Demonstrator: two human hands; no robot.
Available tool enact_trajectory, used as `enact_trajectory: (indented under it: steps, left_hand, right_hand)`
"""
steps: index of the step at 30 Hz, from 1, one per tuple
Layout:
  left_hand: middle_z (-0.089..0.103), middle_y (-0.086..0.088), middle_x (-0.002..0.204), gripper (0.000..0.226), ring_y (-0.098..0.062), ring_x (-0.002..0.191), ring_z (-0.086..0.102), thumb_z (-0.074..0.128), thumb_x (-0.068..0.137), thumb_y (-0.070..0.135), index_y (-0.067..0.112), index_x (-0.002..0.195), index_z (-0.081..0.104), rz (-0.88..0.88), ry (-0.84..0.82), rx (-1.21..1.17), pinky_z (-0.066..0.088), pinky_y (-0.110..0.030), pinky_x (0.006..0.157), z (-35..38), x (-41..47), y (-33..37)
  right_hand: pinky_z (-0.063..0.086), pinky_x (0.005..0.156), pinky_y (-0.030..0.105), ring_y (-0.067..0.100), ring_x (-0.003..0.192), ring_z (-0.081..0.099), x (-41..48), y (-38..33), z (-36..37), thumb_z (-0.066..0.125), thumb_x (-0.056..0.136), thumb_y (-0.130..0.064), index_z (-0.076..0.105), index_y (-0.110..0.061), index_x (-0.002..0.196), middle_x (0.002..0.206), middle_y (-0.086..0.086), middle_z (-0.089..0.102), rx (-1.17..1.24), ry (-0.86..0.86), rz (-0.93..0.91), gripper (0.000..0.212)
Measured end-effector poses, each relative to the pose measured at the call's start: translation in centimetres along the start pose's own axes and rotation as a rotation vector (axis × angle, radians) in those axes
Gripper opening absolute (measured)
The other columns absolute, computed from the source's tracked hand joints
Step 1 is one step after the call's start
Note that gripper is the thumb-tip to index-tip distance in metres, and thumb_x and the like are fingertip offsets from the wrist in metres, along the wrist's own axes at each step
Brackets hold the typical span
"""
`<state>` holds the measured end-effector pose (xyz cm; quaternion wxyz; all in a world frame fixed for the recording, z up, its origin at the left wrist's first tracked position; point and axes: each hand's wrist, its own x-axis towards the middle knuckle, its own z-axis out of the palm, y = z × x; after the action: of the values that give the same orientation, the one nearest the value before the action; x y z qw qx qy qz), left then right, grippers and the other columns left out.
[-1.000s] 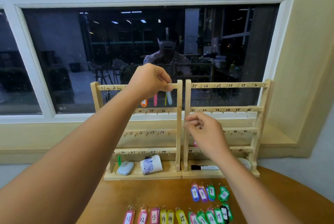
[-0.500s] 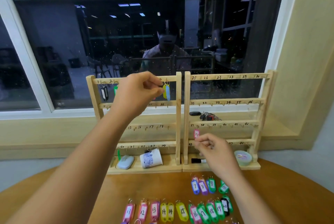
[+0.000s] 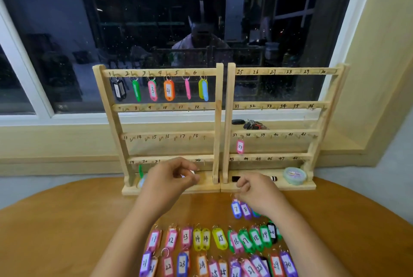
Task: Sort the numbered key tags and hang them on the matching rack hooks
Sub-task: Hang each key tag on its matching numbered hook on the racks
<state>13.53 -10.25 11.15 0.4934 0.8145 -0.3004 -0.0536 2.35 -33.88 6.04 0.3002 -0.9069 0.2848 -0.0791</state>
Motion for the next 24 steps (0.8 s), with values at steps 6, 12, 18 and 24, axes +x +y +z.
enact_trajectory:
  steps: [6, 12, 18, 24]
  left_hand:
    - [0.076, 0.015, 0.087, 0.012, -0.001, 0.079, 0.067, 0.087, 0.088, 0.036, 0.036, 0.093, 0.076, -0.016, -0.101, 0.118, 0.048, -0.015, 0.066, 1.8, -0.2, -2.1]
    - [0.075, 0.021, 0.082, 0.012, 0.001, 0.075, 0.066, 0.085, 0.089, 0.035, 0.035, 0.095, 0.074, -0.061, -0.157, 0.187, 0.045, -0.013, 0.061, 2.9, -0.3, -2.5]
    - [0.075, 0.02, 0.081, 0.014, 0.008, 0.075, 0.063, 0.085, 0.09, 0.037, 0.038, 0.095, 0.072, -0.069, -0.2, 0.212, 0.041, -0.009, 0.058, 3.7, -0.6, -2.4]
    - [0.076, 0.017, 0.083, 0.013, 0.008, 0.07, 0.063, 0.084, 0.091, 0.037, 0.038, 0.096, 0.072, -0.084, -0.208, 0.219, 0.041, -0.007, 0.056, 4.0, -0.6, -2.4]
  right_hand:
    - [0.059, 0.094, 0.039, 0.015, 0.105, 0.066, 0.1, 0.3, 1.8, 0.086, 0.087, -0.039, 0.068, -0.031, 0.119, 0.115, -0.008, 0.069, -0.144, -0.026, -0.006, 0.038]
    - [0.058, 0.093, 0.041, 0.018, 0.107, 0.067, 0.4, 0.6, 2.7, 0.085, 0.086, -0.033, 0.069, -0.03, 0.12, 0.115, -0.006, 0.072, -0.218, -0.04, -0.012, 0.038]
    - [0.06, 0.083, 0.038, 0.012, 0.086, 0.067, 0.7, 1.0, 3.5, 0.082, 0.091, -0.023, 0.07, -0.026, 0.108, 0.089, -0.009, 0.071, -0.105, -0.029, -0.019, 0.021]
    - [0.056, 0.072, 0.03, 0.012, 0.082, 0.066, 0.8, 0.7, 3.9, 0.077, 0.092, -0.013, 0.068, -0.031, 0.092, 0.082, -0.008, 0.071, -0.029, -0.05, -0.012, 0.02]
